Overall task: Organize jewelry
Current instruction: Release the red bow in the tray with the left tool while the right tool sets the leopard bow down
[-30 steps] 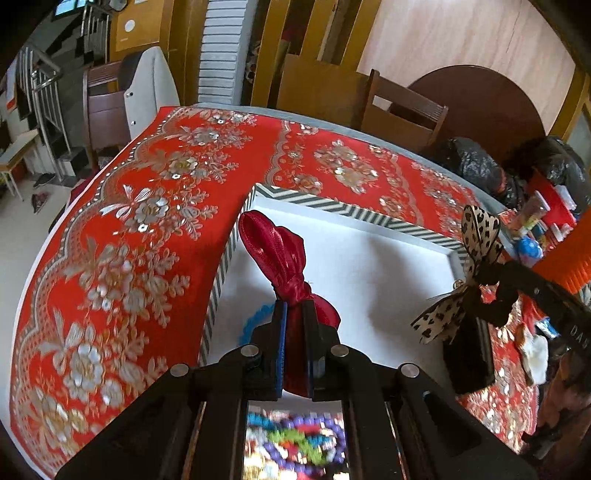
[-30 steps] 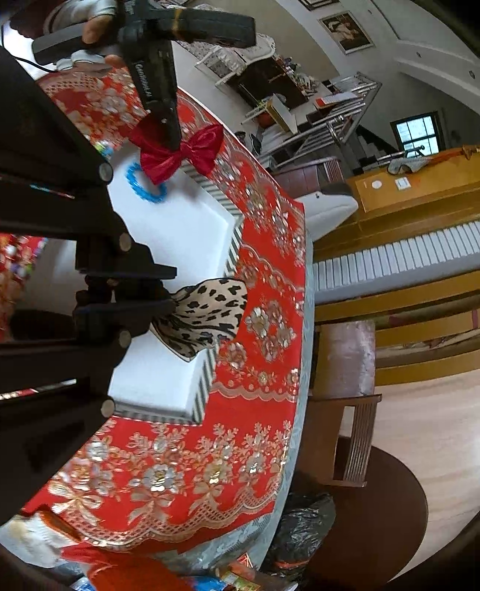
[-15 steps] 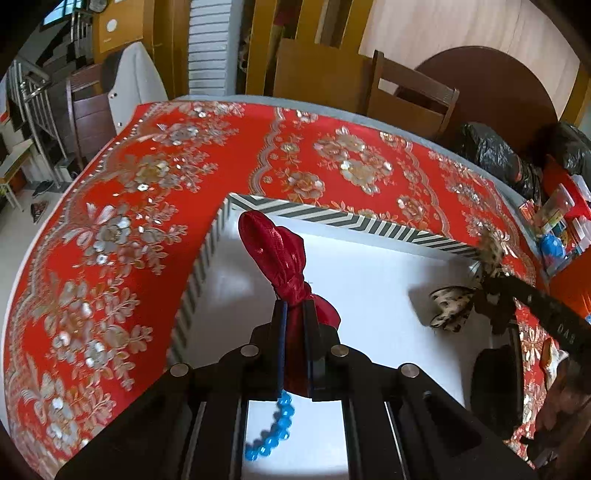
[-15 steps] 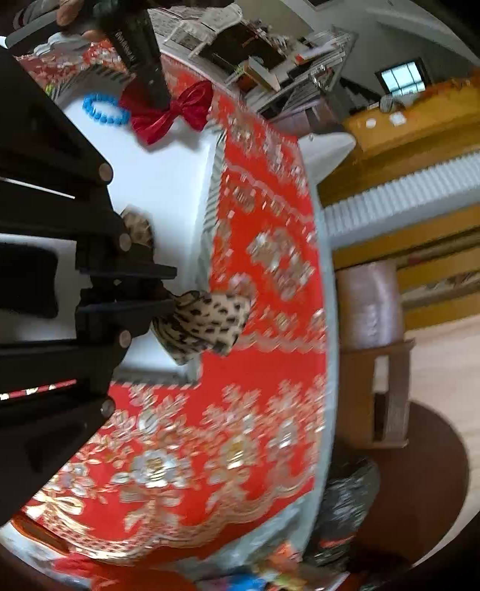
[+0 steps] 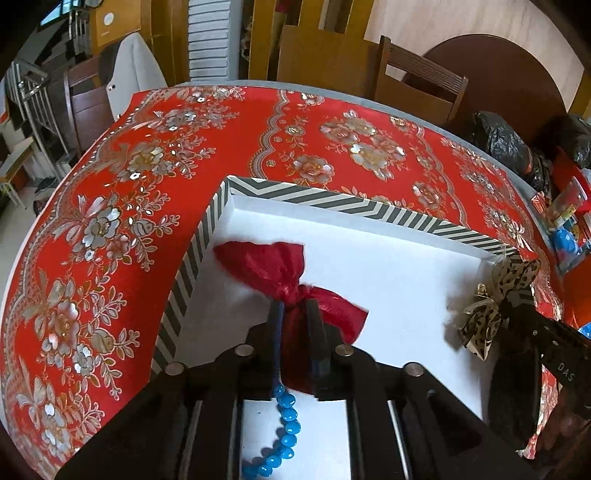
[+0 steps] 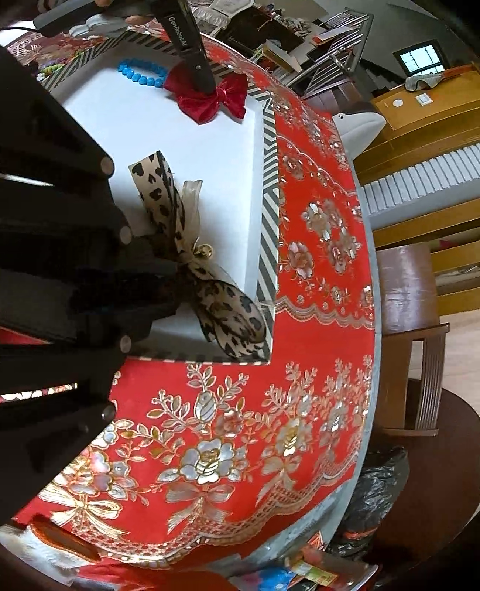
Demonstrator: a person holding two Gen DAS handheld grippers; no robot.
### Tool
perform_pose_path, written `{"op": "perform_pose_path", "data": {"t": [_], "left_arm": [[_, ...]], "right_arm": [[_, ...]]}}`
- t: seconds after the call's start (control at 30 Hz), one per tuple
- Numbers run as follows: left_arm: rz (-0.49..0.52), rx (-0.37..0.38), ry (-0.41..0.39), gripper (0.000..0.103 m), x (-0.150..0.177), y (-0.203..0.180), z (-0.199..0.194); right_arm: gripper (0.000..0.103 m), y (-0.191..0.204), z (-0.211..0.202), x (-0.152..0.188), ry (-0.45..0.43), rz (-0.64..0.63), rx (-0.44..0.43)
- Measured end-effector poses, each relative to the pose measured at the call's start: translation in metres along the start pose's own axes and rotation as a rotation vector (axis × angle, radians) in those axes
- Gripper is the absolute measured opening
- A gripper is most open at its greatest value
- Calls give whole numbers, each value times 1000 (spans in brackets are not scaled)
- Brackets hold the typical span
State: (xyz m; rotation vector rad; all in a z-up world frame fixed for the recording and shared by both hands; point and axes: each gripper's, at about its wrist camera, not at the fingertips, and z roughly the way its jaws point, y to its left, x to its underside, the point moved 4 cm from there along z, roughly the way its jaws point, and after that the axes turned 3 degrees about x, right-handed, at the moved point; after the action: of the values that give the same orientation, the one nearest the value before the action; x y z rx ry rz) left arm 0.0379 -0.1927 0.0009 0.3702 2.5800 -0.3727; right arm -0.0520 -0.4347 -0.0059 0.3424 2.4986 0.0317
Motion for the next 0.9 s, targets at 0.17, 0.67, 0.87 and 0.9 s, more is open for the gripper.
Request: {"op": "perform_pose_path", "data": {"t": [0.17, 0.67, 0.87, 0.9], "left_arm": [[4, -1, -27, 24, 0, 0, -9], [52, -11, -139, 30, 21, -12, -76], [45, -13, -154, 30, 47, -15, -99], [49, -19, -161, 30, 52, -16, -103]], "right_arm": [[34, 3, -14, -2, -30, 9, -6], [61, 27, -86, 24, -133, -20, -58], [62, 39, -103, 47, -141, -19, -66], [62, 41, -104, 50, -139, -20, -67]]}}
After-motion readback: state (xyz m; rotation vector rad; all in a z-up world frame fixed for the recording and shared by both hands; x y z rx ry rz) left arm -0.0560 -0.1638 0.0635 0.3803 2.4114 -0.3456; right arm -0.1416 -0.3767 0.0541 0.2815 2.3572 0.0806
